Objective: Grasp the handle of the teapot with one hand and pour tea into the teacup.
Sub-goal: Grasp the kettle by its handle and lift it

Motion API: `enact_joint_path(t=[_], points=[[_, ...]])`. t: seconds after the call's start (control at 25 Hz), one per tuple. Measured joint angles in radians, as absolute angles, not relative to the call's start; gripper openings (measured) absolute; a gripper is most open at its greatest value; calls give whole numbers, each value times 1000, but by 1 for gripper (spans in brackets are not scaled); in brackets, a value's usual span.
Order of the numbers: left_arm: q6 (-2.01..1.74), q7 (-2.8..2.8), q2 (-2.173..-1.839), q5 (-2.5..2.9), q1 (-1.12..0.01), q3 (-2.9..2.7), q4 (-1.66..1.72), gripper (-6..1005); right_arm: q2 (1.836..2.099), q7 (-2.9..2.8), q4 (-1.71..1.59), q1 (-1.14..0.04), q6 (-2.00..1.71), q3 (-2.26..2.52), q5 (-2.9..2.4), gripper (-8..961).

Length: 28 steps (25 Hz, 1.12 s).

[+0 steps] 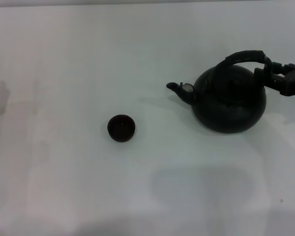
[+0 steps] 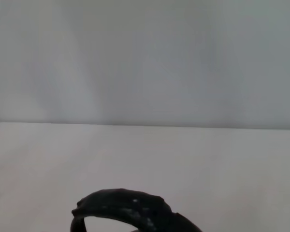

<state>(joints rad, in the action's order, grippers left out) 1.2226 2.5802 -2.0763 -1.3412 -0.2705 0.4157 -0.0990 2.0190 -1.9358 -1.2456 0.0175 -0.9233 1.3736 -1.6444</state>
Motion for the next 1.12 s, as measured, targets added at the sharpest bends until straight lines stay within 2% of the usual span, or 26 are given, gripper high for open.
enact_joint_path(t=[0.48,0.6,0.8,1.12], points=[[1223,2580,-2077,-1365,-276,416,-96,890,2016,-1936,-1220,-8,-924,1375,-1649,395],[1223,2580,-2077,-1369,-276,416,-96,890,2014,-1936,-1219,-16,-926,1374,-1653,391],[1223,2580,-2076,-1369,-276,416,-97,890,2011,-1925,-1218,-25,-930,1373,-1656,274],[1223,2580,-2075,-1369,-280,416,-95,890,2011,-1923,-1229,-32,-945,1368,-1651,206]])
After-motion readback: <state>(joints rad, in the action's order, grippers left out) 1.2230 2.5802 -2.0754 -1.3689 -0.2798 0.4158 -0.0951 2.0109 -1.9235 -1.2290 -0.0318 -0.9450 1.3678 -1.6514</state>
